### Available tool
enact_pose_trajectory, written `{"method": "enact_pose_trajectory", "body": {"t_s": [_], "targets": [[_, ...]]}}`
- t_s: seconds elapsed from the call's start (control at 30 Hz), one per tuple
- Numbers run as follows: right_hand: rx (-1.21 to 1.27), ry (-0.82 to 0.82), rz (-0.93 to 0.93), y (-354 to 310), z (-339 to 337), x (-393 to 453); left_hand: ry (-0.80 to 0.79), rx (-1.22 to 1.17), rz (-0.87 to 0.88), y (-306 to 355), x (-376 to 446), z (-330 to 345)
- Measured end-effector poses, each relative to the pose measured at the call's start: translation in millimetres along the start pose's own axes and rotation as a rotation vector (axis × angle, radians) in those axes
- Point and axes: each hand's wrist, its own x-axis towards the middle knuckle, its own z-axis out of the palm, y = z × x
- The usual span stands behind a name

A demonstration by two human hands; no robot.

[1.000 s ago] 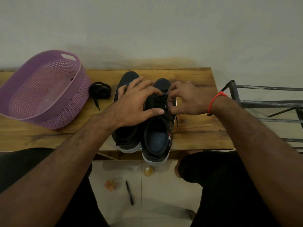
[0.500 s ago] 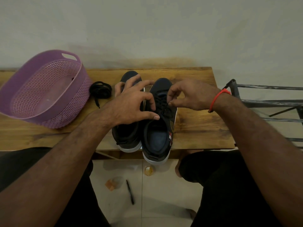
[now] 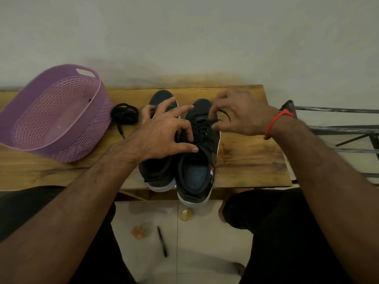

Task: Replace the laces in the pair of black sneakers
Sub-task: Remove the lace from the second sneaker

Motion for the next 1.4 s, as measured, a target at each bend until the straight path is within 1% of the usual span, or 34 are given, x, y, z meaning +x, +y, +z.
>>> {"method": "enact_pose_trajectory", "body": {"t_s": [0.07, 0.13, 0.23, 0.3, 0.37, 0.43, 0.47, 0.5, 0.63, 0.7, 0.8, 0.87, 1.13, 1.23, 1.4], "targets": [[-0.048, -0.079, -0.015, -9.0, 7.4, 1.5, 0.0, -0.005, 0.004, 0.0, -0.4, -0.1], [-0.083, -0.123, -0.008, -15.4, 11.7, 2.6, -0.004, -0.009, 0.004, 0.0, -0.8, -1.1], [-0.122, -0.117, -0.009, -19.8, 13.9, 3.8, -0.011, -0.019, 0.002, -0.4, -1.1, -1.8], [-0.166, -0.056, 0.022, -17.2, 8.4, 2.7, -0.013, -0.026, 0.002, -0.1, -1.5, -1.6], [-0.185, 0.075, 0.114, -5.2, -2.0, 0.5, -0.018, -0.032, -0.005, 0.4, -1.6, -0.9], [-0.148, 0.181, 0.219, 9.3, -11.3, -1.3, -0.024, -0.043, -0.014, 1.1, -1.0, -0.1], [-0.117, 0.188, 0.243, 13.8, -12.8, -1.9, -0.025, -0.044, -0.015, 1.3, -0.8, 0.0], [-0.089, 0.16, 0.234, 14.5, -12.3, -2.1, -0.023, -0.045, -0.016, 1.2, -0.9, -0.1], [-0.046, -0.053, 0.045, -2.3, -0.2, 2.0, 0.023, -0.055, -0.031, -0.3, -2.1, -1.5], [-0.019, -0.102, 0.02, -11.5, 3.9, 3.1, 0.065, -0.08, -0.044, -1.0, -1.8, -1.9], [-0.042, -0.145, 0.02, -21.1, 10.5, 3.2, 0.103, -0.089, -0.032, -1.5, -0.6, 0.0], [-0.021, -0.155, 0.014, -24.8, 12.6, 3.4, 0.096, -0.091, -0.016, 0.7, 0.1, 3.3], [-0.003, -0.104, -0.045, -24.7, 10.6, 4.1, 0.142, -0.151, 0.006, 5.1, 2.7, 8.7], [-0.001, -0.08, -0.043, -27.0, 11.1, 3.1, 0.161, -0.127, 0.005, 6.4, 0.8, 7.6], [0.1, -0.158, -0.008, -24.5, 13.1, 5.5, 0.16, -0.116, -0.073, 15.2, 0.1, 6.2]]}}
